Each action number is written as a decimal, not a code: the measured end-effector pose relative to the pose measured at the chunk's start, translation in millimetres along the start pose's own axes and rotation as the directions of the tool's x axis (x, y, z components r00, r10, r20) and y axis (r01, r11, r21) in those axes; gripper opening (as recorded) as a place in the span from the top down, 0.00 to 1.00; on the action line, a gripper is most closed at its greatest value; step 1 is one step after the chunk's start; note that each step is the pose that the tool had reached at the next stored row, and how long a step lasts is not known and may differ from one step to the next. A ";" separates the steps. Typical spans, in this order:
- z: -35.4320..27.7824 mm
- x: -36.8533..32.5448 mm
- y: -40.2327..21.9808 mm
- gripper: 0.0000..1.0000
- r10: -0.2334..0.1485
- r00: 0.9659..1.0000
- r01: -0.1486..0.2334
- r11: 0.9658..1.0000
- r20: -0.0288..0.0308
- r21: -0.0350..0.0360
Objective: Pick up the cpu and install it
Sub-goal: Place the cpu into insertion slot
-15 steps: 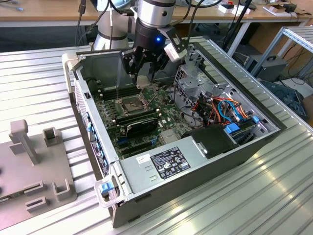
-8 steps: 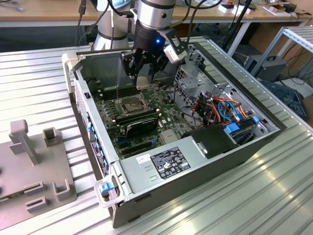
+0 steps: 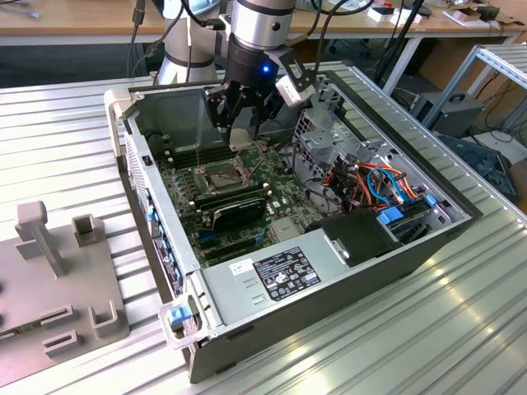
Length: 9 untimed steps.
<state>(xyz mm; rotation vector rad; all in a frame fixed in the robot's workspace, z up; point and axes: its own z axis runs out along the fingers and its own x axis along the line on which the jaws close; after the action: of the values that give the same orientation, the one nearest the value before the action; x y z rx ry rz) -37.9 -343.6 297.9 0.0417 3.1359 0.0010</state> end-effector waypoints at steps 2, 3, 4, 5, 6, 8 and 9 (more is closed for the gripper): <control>0.1 0.0 0.0 0.46 0.001 1.000 -0.001 1.000 0.000 0.000; 0.3 0.0 0.0 0.46 0.022 1.000 -0.022 1.000 0.000 0.000; 0.6 0.0 0.0 0.46 0.063 0.998 -0.063 0.998 0.000 0.000; 0.7 0.0 0.0 0.46 0.081 0.997 -0.081 0.997 0.000 0.000; 0.9 0.0 0.0 0.46 0.097 0.995 -0.097 0.995 0.000 0.000; 1.4 0.0 0.0 0.46 0.149 0.989 -0.149 0.989 0.000 0.001; 1.6 0.0 0.0 0.46 0.171 0.985 -0.171 0.985 0.000 0.001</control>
<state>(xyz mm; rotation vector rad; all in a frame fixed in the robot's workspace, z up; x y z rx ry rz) -37.9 -343.6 296.3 0.3099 3.1208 0.0003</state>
